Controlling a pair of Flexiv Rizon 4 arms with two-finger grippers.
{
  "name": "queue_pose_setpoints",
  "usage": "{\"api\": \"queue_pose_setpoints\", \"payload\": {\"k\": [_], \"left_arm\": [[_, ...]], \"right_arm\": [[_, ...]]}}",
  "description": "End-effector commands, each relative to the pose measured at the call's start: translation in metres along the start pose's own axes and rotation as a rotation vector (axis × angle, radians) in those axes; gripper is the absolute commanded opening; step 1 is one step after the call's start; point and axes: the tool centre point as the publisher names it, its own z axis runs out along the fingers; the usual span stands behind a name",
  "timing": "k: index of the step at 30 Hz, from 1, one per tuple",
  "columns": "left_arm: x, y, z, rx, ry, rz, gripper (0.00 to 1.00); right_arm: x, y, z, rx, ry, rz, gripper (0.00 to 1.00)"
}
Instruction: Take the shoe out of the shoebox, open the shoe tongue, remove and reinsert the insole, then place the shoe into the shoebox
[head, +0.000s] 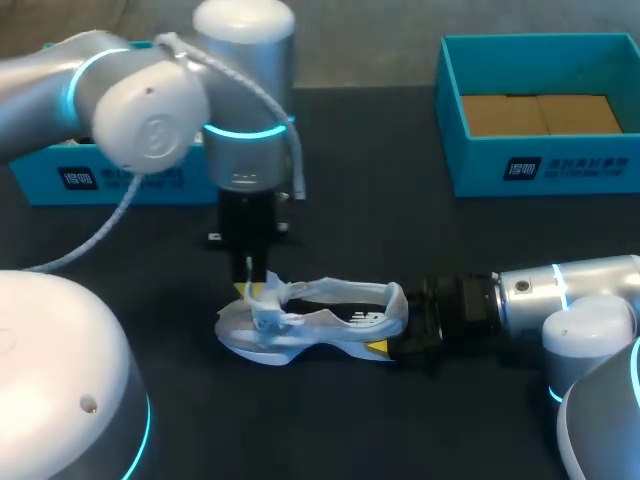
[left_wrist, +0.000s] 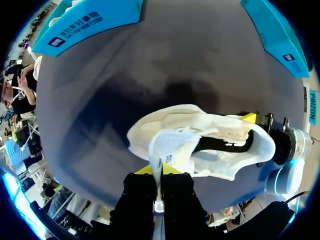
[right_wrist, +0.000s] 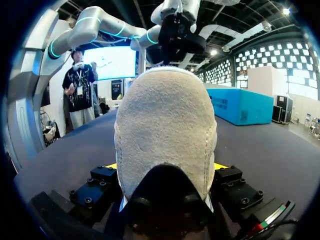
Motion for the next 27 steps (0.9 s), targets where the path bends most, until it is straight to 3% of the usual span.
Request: {"api": "queue_pose_setpoints", "payload": {"k": [1,15,17,20,22,23,25,27], "left_arm": [[-0.025,-0.005,0.01,-0.01,0.458,0.002,0.0],[-0.041,-0.007,0.044,-0.051,0.519,0.05,0.0],[-0.042,-0.006,0.045,-0.05,0.518,0.056,0.15],[-0.046,-0.003,0.043,-0.04,0.51,0.069,0.28],[-0.049,0.0,0.041,-0.028,0.497,0.082,0.44],[-0.052,0.003,0.039,-0.02,0.495,0.093,0.75],[-0.057,0.007,0.033,-0.001,0.483,0.107,1.0],[-0.061,0.013,0.025,0.028,0.476,0.128,1.0]], "right_arm": [[0.001,0.0,0.002,0.004,-0.001,0.001,0.0],[0.001,0.0,0.002,0.004,-0.001,0.001,0.0],[0.001,0.0,0.002,0.004,-0.001,0.001,0.0],[0.001,0.0,0.002,0.004,-0.001,0.001,0.0],[0.001,0.0,0.002,0.004,-0.001,0.001,0.0],[0.001,0.0,0.002,0.004,-0.001,0.001,0.0],[0.001,0.0,0.002,0.004,-0.001,0.001,0.0],[0.001,0.0,0.002,0.004,-0.001,0.001,0.0]]}}
